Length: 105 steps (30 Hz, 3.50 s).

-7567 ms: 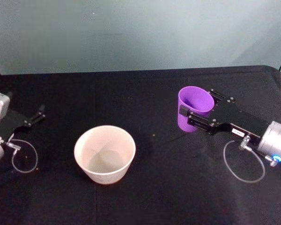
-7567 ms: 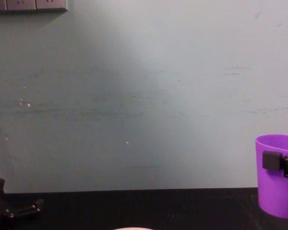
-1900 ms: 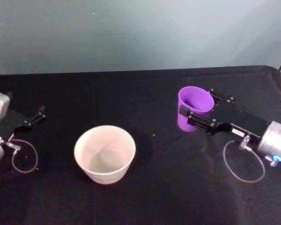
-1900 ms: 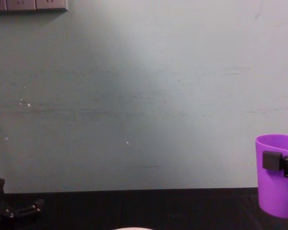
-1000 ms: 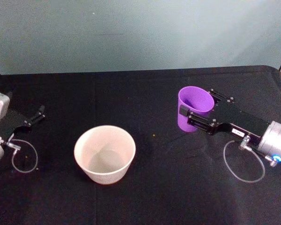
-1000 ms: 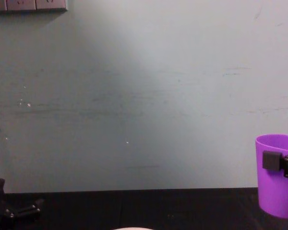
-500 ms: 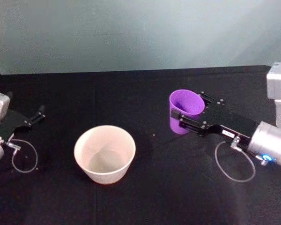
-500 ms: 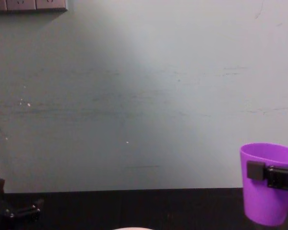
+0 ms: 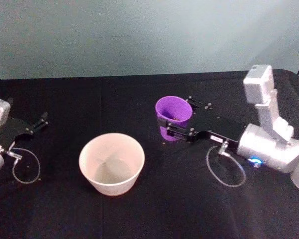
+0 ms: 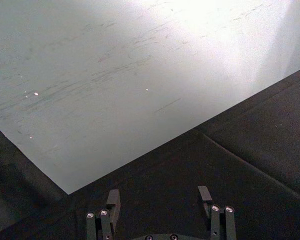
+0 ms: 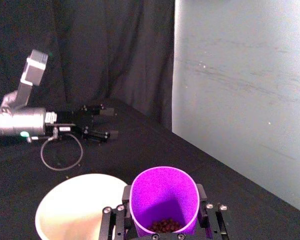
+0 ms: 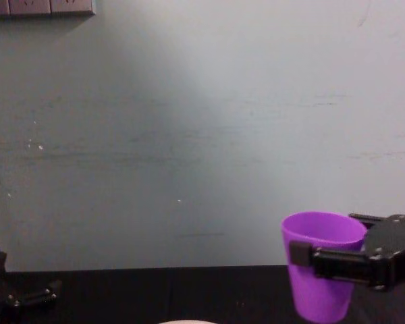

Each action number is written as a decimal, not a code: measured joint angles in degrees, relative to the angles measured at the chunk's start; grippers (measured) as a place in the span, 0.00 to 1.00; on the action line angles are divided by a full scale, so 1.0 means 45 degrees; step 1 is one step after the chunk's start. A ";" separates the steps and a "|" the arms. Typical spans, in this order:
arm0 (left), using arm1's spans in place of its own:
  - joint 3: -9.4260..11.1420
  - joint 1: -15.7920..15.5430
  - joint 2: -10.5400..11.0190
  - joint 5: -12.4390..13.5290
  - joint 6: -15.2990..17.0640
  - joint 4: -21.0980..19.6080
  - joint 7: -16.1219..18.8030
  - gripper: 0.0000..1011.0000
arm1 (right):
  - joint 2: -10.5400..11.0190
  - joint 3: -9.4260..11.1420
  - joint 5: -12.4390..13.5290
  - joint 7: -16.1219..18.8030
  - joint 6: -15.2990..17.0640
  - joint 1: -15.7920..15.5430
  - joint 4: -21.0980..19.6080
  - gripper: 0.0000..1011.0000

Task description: Pick up the cup and pour the mung beans from the cup into the bowl.

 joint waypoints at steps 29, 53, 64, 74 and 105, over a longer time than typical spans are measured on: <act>0.0000 0.0000 0.0000 0.0001 0.0000 -0.0001 0.0000 1.00 | -0.0509 -0.2128 -0.7778 -0.2176 -0.0719 0.0916 -0.0594 0.72; 0.0001 0.0000 0.0000 0.0000 0.0001 0.0000 0.0001 1.00 | -0.0715 -0.3070 -1.2529 -0.3071 -0.0301 0.1359 -0.1272 0.72; 0.0000 0.0000 0.0000 0.0000 0.0001 0.0000 0.0000 1.00 | -0.0883 -0.3541 -1.4872 -0.3649 -0.0227 0.1597 -0.1010 0.72; 0.0000 0.0000 0.0000 0.0000 0.0000 -0.0001 0.0000 1.00 | -0.1177 -0.4005 -1.6590 -0.3908 -0.0037 0.1734 -0.0838 0.72; 0.0000 0.0000 0.0000 0.0000 0.0001 0.0000 0.0000 1.00 | -0.1199 -0.5721 -2.1574 -0.4776 0.0888 0.2261 -0.0752 0.72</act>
